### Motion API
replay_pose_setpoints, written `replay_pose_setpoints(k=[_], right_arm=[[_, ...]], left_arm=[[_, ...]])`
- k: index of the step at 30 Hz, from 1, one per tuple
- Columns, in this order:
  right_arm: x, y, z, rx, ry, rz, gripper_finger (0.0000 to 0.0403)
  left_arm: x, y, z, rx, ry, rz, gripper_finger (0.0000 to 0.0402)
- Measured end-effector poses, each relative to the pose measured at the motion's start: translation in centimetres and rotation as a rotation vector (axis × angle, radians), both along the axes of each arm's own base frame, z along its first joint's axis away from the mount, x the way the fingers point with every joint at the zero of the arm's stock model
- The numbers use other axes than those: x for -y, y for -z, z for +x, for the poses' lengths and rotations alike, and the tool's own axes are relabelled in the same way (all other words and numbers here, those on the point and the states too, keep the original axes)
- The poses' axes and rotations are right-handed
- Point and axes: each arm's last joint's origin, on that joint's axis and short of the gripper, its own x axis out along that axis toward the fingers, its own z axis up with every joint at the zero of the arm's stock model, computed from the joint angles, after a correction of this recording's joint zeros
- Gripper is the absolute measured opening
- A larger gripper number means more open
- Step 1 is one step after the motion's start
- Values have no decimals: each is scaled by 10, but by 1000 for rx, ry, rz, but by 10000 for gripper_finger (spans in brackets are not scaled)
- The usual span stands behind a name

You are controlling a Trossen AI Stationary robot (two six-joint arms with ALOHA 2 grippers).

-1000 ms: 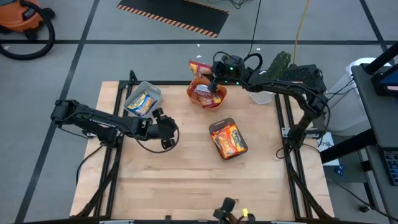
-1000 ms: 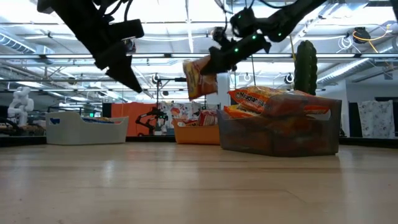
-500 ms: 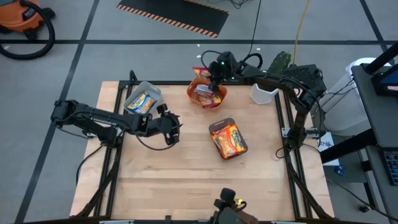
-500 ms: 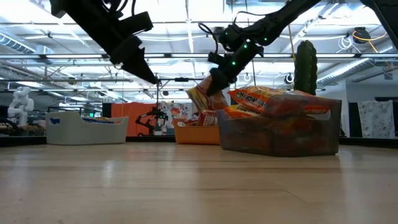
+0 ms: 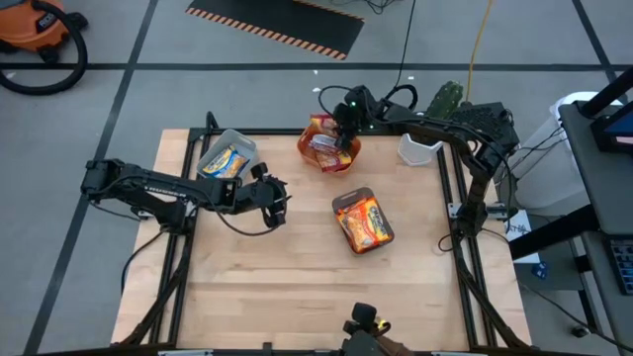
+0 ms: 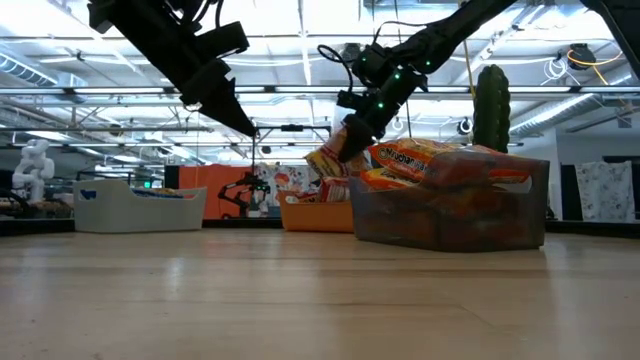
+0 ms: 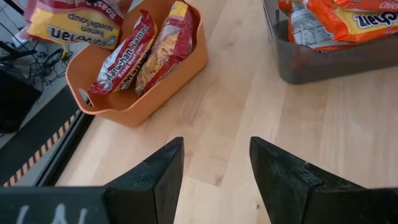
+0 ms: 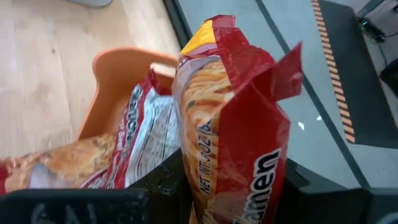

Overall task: Sort Maruchan noodles
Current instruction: Put the red noodle pack into the orange bin

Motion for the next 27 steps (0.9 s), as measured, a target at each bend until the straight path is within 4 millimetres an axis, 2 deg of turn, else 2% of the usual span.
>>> replay_pose_setpoints(k=[6,18,27], right_arm=[[-4,5,-4,-66,-13,35,134],[-19,4,9,-76,-31,-4,172],[-29,-19,14,39,-44,-72,187]], left_arm=[[0,0,0,1,11,-13,191],[2,0,1,27,21,-66,191],[7,0,1,26,51,-87,191]])
